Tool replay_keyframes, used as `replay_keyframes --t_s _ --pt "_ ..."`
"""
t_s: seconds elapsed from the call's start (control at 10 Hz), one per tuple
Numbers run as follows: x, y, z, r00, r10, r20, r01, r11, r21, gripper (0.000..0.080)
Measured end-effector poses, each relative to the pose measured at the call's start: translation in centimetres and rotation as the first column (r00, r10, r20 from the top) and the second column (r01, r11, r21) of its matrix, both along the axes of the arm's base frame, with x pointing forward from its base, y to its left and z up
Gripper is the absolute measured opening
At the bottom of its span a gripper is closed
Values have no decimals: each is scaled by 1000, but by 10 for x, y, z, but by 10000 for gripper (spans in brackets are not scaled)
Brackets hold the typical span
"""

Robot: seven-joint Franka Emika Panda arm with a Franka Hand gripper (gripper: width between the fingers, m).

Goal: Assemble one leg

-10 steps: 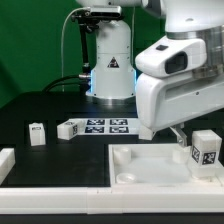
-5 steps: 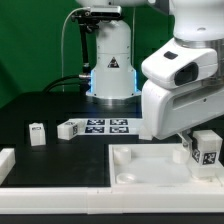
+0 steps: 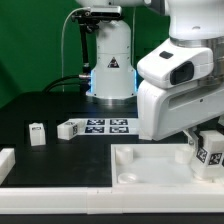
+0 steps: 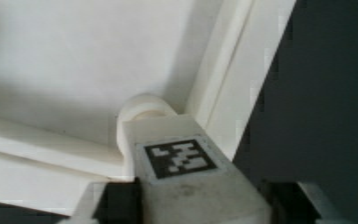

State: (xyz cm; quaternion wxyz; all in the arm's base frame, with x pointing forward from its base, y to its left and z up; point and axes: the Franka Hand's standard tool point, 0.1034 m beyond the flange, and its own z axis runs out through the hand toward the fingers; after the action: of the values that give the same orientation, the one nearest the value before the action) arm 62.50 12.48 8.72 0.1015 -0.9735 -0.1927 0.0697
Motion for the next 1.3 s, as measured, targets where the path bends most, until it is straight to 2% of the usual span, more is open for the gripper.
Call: replay_keyframes --t_s 0.5,0.6,0.7,0.9,1.0,1.1,1.3 --pt "0 1 0 999 -42 -7 42 999 -5 321" --pt "1 2 1 979 -202 -25 201 979 -23 321" --pt "2 1 1 919 -395 -14 394 918 -36 321" --pt "-1 3 2 786 -617 -22 614 785 -78 320" --pt "0 5 2 664 -747 -24 741 663 -105 320" --pt "-1 6 1 616 -788 -26 781 614 -117 320" --pt "-1 9 0 388 -921 -36 908 389 -157 320"
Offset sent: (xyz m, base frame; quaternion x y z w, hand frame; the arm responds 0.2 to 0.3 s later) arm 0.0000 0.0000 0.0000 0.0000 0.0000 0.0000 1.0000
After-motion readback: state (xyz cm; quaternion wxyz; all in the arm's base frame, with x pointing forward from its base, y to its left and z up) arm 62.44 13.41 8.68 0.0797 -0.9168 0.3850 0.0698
